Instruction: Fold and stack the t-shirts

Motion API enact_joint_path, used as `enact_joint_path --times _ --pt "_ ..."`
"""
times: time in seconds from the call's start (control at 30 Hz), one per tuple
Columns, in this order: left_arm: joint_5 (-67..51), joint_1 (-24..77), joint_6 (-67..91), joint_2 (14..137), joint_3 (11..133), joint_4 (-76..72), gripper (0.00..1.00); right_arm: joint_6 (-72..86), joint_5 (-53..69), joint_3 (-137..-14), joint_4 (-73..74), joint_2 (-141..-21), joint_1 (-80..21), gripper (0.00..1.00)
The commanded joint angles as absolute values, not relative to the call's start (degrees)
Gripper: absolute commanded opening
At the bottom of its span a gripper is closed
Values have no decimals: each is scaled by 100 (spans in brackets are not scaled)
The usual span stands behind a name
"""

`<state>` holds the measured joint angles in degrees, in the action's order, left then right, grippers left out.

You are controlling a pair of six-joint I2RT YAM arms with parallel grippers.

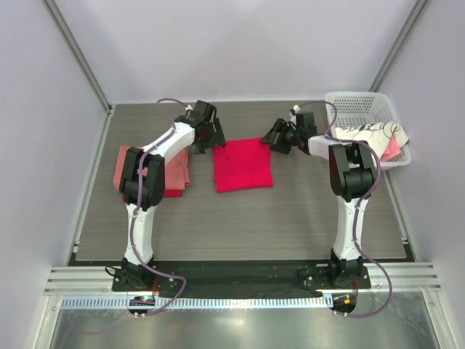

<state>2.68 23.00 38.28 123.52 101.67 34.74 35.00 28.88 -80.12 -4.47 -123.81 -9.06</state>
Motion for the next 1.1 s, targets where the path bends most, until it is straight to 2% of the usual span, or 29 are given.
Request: enact_joint_path --times 0.0,0.07,0.2,0.47,0.67,0.97,1.07 --pt "-394 2286 3999 12419 10108 2936 77 3375 2733 -8200 -132 -12621 -1011 65" --pt "-535 2224 4051 12550 10090 2840 75 3375 2733 -8244 -106 -12665 -1046 63" --pt "-949 2101 4192 12718 10037 2637 65 3392 2725 -8376 -79 -12831 -1072 59" --pt "-914 1890 4438 12937 9888 2356 61 3463 2716 -8543 -53 -13043 -1116 52" --pt "-809 1749 4570 13069 9835 2224 63 3437 2663 -8640 -35 -13148 -1125 48" --pt "-423 1731 4465 12596 9300 1987 76 3410 2575 -8649 132 -13148 -1134 48" --pt "-623 1731 4386 12691 9386 1863 75 3410 2601 -8657 132 -13131 -1134 48"
